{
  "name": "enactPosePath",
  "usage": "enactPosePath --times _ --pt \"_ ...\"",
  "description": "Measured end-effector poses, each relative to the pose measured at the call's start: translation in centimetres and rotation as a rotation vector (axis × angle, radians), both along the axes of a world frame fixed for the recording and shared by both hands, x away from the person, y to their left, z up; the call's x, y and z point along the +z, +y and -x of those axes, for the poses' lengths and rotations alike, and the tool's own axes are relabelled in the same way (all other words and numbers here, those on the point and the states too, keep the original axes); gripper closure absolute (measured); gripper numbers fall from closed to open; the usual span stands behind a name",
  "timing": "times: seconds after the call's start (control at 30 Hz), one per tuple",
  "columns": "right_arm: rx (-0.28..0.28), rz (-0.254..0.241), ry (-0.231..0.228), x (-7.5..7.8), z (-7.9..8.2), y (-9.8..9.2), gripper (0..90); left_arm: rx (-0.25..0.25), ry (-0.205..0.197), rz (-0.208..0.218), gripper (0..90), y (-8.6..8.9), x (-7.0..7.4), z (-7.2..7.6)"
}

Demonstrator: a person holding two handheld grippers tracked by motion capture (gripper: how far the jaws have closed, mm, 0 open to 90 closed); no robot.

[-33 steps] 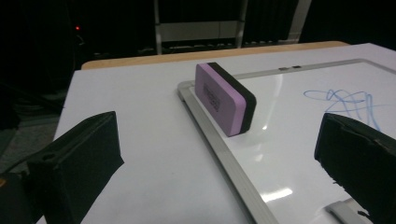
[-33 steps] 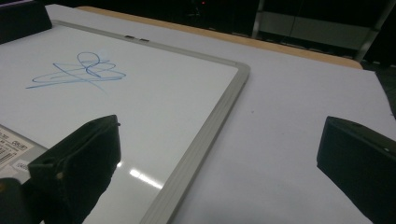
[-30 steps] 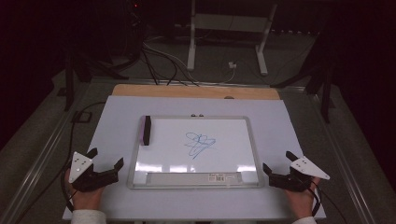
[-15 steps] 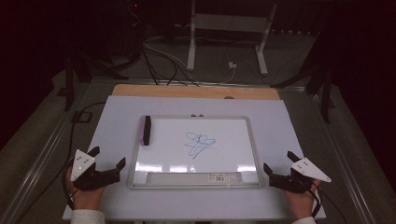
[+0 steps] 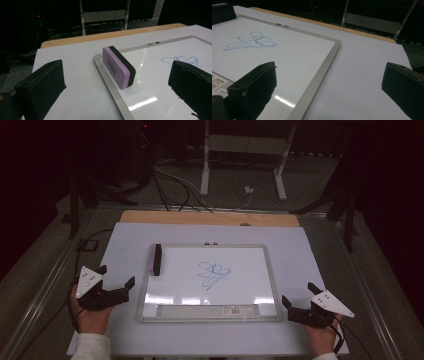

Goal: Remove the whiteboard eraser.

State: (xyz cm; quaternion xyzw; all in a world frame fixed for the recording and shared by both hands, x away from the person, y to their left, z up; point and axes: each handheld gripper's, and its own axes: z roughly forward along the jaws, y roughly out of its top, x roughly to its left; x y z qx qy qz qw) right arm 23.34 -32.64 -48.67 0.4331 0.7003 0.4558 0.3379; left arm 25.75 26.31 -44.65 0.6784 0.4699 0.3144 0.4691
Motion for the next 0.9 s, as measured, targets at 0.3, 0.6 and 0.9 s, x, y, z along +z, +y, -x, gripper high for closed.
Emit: enactPosePath --times 0.3,0.6,0.9 --pt "-0.001 -0.002 0.001 0.0 0.0 -0.1 0.2 0.014 0.018 0.007 1.5 0.1 0.0 -1.9" --pt "0.001 -0.004 0.005 0.0 0.0 0.0 0.2 0.03 0.039 0.018 1.6 0.3 -0.5 -3.0" --pt "0.001 -0.006 0.006 0.0 0.0 -0.1 0.2 0.036 0.063 0.025 1.6 0.1 -1.0 -4.2"
